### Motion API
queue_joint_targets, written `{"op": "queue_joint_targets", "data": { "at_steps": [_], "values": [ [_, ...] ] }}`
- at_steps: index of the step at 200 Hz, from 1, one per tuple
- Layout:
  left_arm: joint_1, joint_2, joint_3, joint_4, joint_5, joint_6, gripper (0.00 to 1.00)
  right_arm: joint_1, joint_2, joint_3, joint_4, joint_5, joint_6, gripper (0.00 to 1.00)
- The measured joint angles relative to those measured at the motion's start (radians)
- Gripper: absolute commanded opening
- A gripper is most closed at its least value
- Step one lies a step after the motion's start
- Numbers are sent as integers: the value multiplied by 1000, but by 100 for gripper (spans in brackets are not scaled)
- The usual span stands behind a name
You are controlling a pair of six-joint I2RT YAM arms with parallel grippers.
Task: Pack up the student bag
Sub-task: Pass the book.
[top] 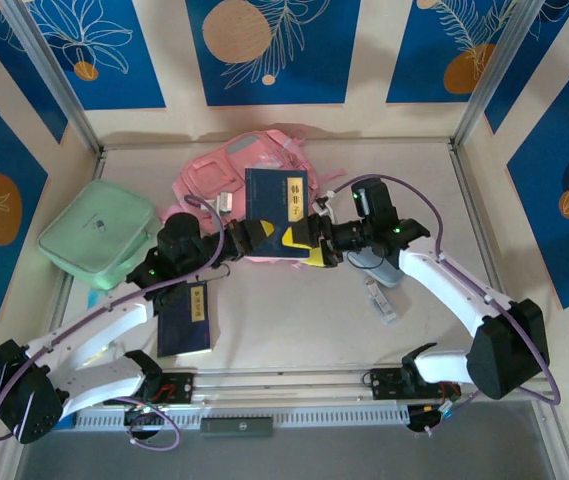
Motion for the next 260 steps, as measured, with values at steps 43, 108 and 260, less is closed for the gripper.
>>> {"op": "queue_joint_targets", "data": {
  "at_steps": [43,108,260],
  "values": [
    [0,0,7,-16,-10,-1,0,6,-16,0,127,-24,100,53],
    [0,-2,28,-114,-43,24,9,-5,-21,-2,107,10,86,2],
    [10,370,477,-741,-254,808,73,-365,-94,58,-406,238,-156,0]
  ]
}}
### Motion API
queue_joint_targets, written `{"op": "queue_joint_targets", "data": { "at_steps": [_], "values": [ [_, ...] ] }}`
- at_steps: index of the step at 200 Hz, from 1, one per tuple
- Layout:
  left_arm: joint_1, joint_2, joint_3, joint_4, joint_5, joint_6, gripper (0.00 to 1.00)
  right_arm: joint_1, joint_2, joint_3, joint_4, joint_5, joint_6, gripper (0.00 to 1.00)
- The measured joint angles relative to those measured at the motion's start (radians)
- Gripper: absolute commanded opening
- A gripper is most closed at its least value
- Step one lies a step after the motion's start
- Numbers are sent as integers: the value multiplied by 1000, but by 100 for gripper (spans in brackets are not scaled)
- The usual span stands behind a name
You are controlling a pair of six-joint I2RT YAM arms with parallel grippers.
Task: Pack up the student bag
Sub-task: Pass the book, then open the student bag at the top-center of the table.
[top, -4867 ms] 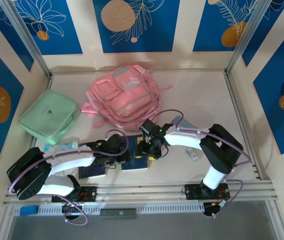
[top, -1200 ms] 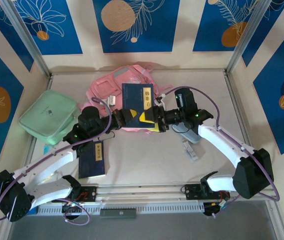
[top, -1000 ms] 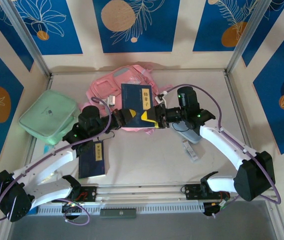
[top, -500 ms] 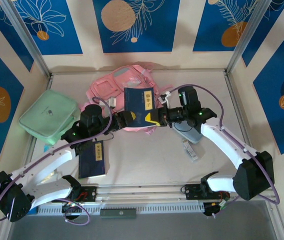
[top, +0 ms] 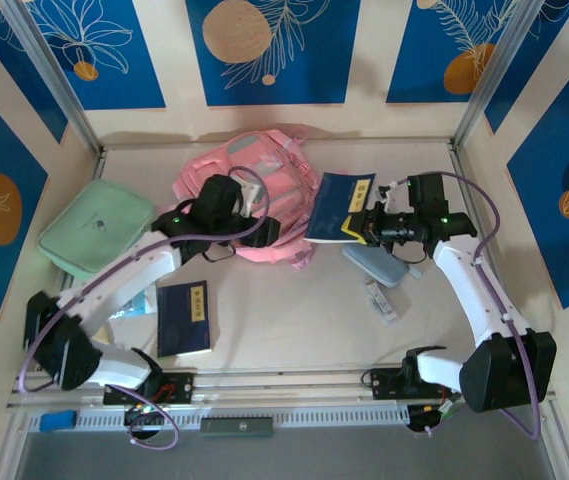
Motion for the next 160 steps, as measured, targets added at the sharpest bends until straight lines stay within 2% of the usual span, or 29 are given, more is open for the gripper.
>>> {"op": "queue_joint_targets", "data": {
  "at_steps": [37,71,120,160],
  "values": [
    [3,192,104,-51,-26,202,78,-54,2,-48,-34,39,-21,0],
    [4,332,207,-67,-48,332,81,-69,14,-50,-36,47,-22,0],
    [14,544,391,-82,-101,431,80,-74,43,-50,-37,47,-30,0],
    [34,666,482,-88,-163,460,75,-88,43,-50,-37,43,-30,0]
  ]
}}
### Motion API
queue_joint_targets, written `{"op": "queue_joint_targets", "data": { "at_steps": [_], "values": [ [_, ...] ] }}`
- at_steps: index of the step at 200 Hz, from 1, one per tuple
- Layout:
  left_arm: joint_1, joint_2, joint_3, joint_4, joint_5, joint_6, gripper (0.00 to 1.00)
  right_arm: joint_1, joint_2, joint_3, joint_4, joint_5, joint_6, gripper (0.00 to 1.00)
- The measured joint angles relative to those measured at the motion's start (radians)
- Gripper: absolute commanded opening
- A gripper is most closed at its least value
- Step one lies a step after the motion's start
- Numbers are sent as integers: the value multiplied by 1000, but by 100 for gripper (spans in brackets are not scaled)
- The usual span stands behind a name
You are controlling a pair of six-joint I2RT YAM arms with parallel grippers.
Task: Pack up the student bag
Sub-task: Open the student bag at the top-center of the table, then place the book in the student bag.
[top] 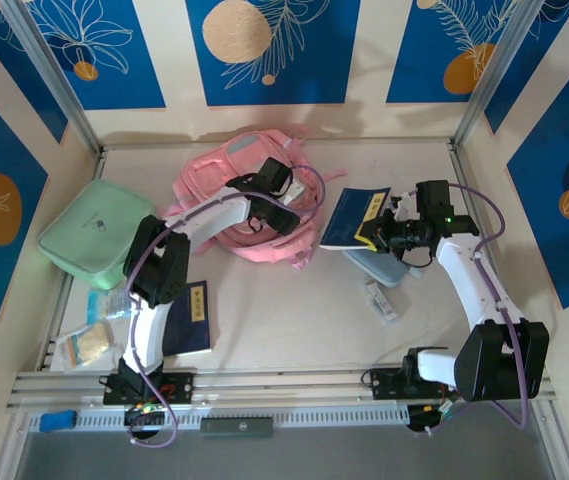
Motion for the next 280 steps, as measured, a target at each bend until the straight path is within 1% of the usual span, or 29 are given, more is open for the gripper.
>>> {"op": "queue_joint_targets", "data": {
  "at_steps": [21,47,65,90,115,135,155,184,217,244,262,280],
  "values": [
    [16,34,26,0,-18,7,70,-3,0,0,0,-1,0,0],
    [33,72,58,1,-33,26,57,-5,3,0,0,-5,0,0],
    [35,78,58,1,-33,33,44,-8,4,0,0,-9,0,0],
    [34,78,64,0,-25,43,21,-13,10,0,0,-17,0,0],
    [40,77,68,-1,-23,57,0,-14,15,0,0,-19,-3,0],
    [42,69,69,-8,-18,55,0,-14,15,0,-3,-20,-9,0],
    [46,28,66,-21,-2,50,0,-15,15,0,-11,-27,-15,0],
    [59,-97,47,-48,47,35,0,-16,10,0,-33,-50,-29,0],
    [65,-231,47,-69,70,32,0,2,-12,0,-50,-87,-40,0],
    [65,-288,51,-103,113,32,0,78,-16,-4,-40,-103,-40,0],
    [64,-305,51,-119,141,32,0,154,-9,-33,21,-106,-16,0],
    [65,-318,48,-122,161,31,0,233,50,-52,108,-104,10,0]
  ]
}}
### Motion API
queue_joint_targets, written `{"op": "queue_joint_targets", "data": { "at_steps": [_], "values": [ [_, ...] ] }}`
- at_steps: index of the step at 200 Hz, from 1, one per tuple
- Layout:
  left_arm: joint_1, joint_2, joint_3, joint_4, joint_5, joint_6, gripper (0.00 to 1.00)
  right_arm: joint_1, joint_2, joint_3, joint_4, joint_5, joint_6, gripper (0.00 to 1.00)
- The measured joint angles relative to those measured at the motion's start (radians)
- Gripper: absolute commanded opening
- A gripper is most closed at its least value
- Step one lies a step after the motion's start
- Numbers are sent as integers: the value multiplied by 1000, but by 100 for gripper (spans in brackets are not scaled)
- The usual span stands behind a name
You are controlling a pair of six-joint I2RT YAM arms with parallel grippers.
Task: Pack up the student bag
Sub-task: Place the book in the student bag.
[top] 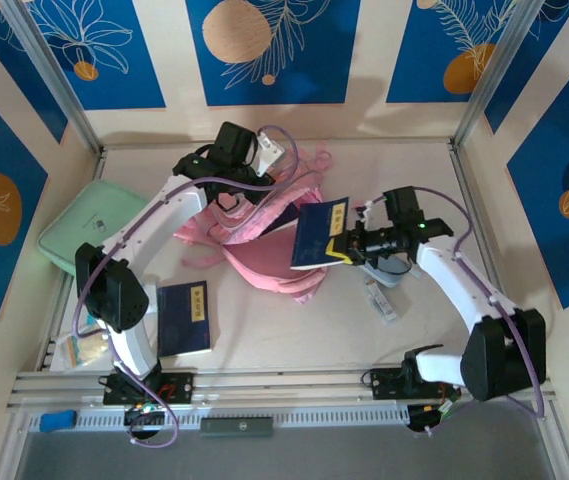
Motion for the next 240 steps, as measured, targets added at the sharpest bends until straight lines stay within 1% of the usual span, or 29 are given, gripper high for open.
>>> {"op": "queue_joint_targets", "data": {
  "at_steps": [23,58,82,97,103,125,141,163,174,198,206,219,240],
  "values": [
    [0,-24,-20,2,16,-8,0,82,135,17,116,14,11,0],
    [0,-62,-44,10,40,-45,0,170,393,150,248,68,19,2],
    [0,-100,-88,35,57,-76,0,183,516,243,300,98,29,13],
    [0,-111,-98,42,61,-88,0,182,573,302,291,138,18,24],
    [0,-112,-99,46,61,-90,0,179,589,322,283,156,10,27],
    [0,-112,-102,57,60,-98,0,163,592,345,251,203,-8,34],
    [0,-112,-105,61,60,-106,0,148,563,330,224,251,-9,37],
    [0,-112,-118,72,63,-113,0,143,459,257,169,340,-4,34],
    [0,-112,-124,78,68,-117,0,161,401,230,138,385,4,31],
    [0,-112,-134,91,74,-126,0,246,324,177,140,431,45,16],
    [0,-112,-135,95,74,-131,0,279,322,159,158,438,59,11],
    [0,-112,-138,101,76,-134,0,325,350,151,176,449,82,6],
    [0,-112,-143,102,77,-136,0,362,443,158,219,487,104,2]
  ]
}}
